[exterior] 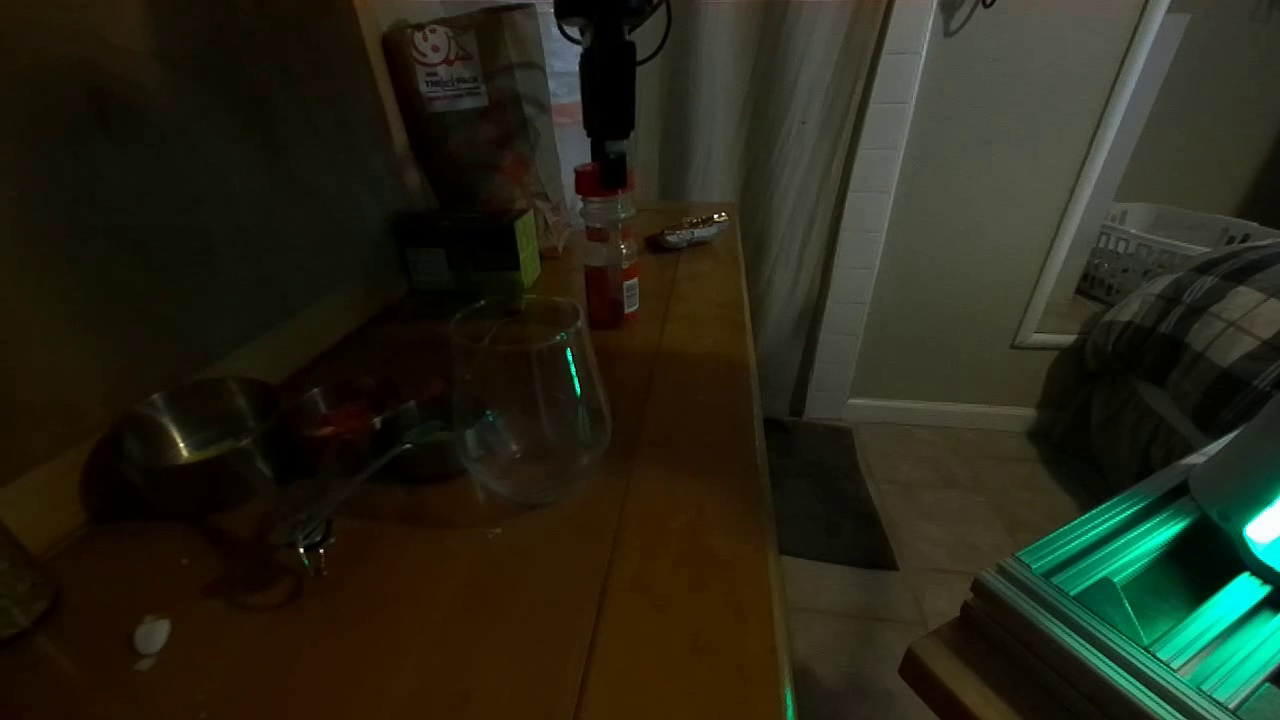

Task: Put the lid on the bottle

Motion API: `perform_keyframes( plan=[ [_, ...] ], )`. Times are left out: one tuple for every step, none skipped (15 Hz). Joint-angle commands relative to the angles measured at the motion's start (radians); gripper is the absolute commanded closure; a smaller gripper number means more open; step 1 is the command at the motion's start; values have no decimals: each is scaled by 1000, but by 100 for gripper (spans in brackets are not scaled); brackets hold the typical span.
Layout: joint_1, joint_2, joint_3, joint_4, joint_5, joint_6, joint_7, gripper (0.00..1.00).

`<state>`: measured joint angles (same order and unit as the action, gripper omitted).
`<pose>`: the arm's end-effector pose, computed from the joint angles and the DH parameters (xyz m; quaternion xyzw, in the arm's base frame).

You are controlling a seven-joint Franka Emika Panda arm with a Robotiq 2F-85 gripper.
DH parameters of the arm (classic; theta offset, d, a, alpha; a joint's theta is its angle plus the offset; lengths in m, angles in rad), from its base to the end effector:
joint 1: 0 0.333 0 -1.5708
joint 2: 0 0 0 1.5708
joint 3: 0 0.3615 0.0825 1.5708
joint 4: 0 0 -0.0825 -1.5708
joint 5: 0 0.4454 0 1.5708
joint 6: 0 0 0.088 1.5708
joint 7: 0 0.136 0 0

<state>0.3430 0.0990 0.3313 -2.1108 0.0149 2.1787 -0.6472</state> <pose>0.4754 0.3793 0.3498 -0.7923 -0.6096 0.0132 0.0220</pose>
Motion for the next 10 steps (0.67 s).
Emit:
perform_keyframes(
  plan=[
    [-6, 3, 7, 8, -27, -1, 22, 67],
    [-7, 4, 7, 8, -28, 0, 22, 67],
    [-8, 5, 6, 8, -28, 0, 21, 67],
    [-10, 3, 4, 8, -28, 2, 23, 67],
    [-11, 1, 3, 6, -29, 4, 26, 67],
    [-12, -1, 2, 5, -28, 4, 28, 67],
    [-12, -3, 3, 3, -22, 4, 27, 67],
    [-12, -3, 3, 0, -21, 5, 28, 67],
    [-12, -2, 5, -2, -14, 6, 25, 67],
    [-12, 1, 6, -3, -10, 6, 24, 67]
  ],
)
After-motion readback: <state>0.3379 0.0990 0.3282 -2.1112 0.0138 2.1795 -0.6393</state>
